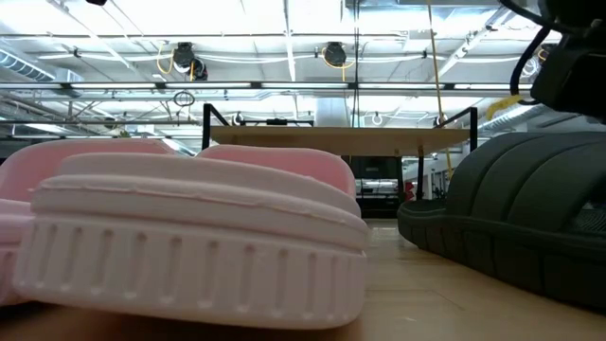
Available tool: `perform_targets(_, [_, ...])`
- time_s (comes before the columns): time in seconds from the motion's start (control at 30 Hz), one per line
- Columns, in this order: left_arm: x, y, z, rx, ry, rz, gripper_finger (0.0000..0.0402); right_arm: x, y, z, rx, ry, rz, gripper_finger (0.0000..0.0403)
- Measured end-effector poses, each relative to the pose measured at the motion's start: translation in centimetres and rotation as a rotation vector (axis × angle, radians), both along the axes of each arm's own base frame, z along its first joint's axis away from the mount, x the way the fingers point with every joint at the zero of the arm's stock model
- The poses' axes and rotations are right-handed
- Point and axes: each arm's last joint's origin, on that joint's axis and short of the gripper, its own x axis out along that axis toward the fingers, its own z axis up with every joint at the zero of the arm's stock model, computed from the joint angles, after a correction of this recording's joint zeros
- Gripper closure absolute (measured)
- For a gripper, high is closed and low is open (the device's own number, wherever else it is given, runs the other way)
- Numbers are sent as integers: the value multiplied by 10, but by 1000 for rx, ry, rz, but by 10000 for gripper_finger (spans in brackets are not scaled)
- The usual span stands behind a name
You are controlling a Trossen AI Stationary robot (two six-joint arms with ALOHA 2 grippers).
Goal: Pick and place slides into the shelf
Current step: Put the right black slipper on the shelf
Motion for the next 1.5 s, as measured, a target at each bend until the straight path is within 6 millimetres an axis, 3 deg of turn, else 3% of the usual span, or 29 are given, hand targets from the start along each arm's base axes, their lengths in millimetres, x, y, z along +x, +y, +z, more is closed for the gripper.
perform_targets(0.6, [0,0,0,4,0,-1,108,4,4,-4,59,18,40,231])
perform_targets(0.83, [0,0,0,5,0,-1,108,5,4,-5,50,-2,54,279])
perform_targets(1.2, [0,0,0,5,0,-1,108,4,3,-7,21,-12,57,390])
perform_targets(1.5, [0,0,0,5,0,-1,108,5,3,-6,31,6,27,398])
